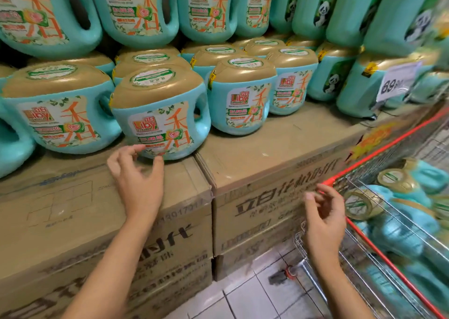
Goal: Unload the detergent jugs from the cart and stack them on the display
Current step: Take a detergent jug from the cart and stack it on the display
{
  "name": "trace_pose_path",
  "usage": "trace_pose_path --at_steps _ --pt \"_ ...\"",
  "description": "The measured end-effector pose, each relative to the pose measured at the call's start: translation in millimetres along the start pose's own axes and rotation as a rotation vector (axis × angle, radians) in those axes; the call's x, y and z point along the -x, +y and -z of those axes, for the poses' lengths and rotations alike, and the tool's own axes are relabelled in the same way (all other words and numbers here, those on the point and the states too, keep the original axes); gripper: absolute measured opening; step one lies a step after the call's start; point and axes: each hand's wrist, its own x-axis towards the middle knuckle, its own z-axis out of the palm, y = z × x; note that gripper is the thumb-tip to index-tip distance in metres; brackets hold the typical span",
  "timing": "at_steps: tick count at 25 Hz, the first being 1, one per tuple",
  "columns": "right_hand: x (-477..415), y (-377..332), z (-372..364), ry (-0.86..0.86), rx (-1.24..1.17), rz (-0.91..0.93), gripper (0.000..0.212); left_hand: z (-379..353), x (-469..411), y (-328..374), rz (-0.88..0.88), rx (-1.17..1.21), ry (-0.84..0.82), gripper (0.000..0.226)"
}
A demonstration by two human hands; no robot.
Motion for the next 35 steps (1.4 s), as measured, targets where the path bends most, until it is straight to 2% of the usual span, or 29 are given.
trace_pose_path --at_steps 2,6,10,14,18,20,24,28,35 --pt "27 7 38 -0.042 0.063 -0.081 0.021 5 30 12 0.02 0.152 -0.076 0.02" --pt "60 17 107 -0.001 0.118 -0.21 0.02 -6 123 30 0.157 0.402 -0.31 0.028" --pt "69 20 181 0.012 0.158 -0.279 0.021 -32 215 33 0.325 0.337 -0.637 0.018" --pt "79 24 268 0.038 0.17 -0.364 0.024 -57 300 35 0.419 0.233 -0.878 0.015" --pt "85 17 357 -0.024 0.187 -0.455 0.026 -87 383 51 0.473 0.188 -0.974 0.018" --pt "78 15 397 -0.003 0.194 -0.473 0.027 -110 420 66 0.484 0.19 -1.024 0.015" --pt "50 17 443 0.014 0.213 -0.484 0.026 -156 464 95 0.45 0.229 -1.113 0.015" --pt "-2 32 462 -0.017 0.2 -0.457 0.024 -220 467 113 0.398 0.267 -1.128 0.017" --pt "-144 67 480 -0.054 0.148 -0.419 0.024 -352 442 150 0.36 0.246 -1.06 0.018"
